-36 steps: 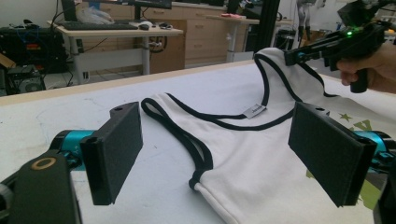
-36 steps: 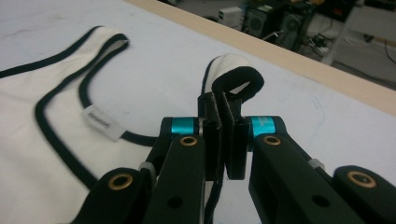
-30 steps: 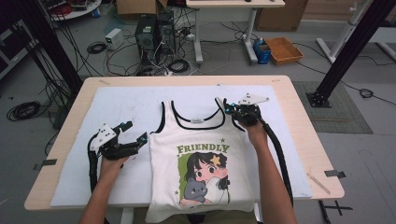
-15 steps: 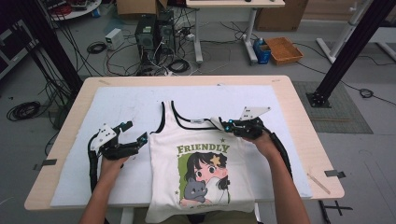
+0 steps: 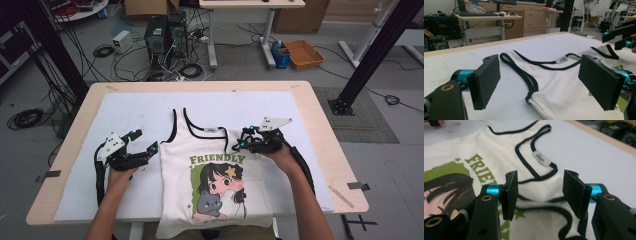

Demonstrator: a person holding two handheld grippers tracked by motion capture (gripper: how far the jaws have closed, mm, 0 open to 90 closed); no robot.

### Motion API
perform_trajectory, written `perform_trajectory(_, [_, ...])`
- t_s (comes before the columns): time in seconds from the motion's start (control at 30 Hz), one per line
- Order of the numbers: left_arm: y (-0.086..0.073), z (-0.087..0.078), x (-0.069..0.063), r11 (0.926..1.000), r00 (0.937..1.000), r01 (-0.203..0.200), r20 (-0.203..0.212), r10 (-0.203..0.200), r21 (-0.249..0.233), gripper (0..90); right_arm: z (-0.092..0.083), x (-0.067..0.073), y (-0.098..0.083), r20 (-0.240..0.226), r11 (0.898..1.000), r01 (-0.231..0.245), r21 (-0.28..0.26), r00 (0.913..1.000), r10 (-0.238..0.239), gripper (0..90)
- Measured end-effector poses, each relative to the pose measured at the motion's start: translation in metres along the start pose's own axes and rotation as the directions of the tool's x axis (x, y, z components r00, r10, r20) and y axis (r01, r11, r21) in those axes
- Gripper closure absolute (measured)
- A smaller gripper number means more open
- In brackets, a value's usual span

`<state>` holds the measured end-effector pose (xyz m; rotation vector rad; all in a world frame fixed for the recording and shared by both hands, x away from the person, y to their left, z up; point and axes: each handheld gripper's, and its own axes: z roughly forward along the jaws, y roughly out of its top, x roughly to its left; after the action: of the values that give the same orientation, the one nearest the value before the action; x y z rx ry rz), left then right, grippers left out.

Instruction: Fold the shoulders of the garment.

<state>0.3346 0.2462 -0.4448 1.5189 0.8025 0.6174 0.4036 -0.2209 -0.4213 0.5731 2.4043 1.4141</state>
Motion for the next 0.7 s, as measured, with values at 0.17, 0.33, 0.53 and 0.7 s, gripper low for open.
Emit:
perform_trajectory(0.17, [0.000, 0.001, -0.001, 1.0000, 1.0000, 0.001, 0.004, 0.000, 0.000, 17.6, 0.005, 0.016, 0.004, -0.053, 0.996, 0.070, 0.048, 0.9963, -0.068, 50.4])
perform_trajectory(0.33, [0.000, 0.001, 0.000, 1.0000, 1.0000, 0.001, 0.006, -0.001, -0.001, 17.6, 0.020, 0.036, 0.004, -0.057, 0.967, 0.205, 0.149, 0.9784, -0.199, 57.7])
perform_trajectory(0.53, [0.000, 0.000, 0.000, 1.0000, 1.0000, 0.005, 0.001, -0.005, -0.004, 17.6, 0.030, 0.041, -0.001, 0.009, 0.924, 0.294, 0.243, 0.9521, -0.306, 81.9])
perform_trajectory(0.7, [0.000, 0.001, 0.000, 0.9999, 1.0000, 0.009, 0.004, -0.009, -0.006, 17.6, 0.013, 0.031, 0.007, 0.039, 0.974, 0.201, 0.108, 0.9776, -0.207, 84.8])
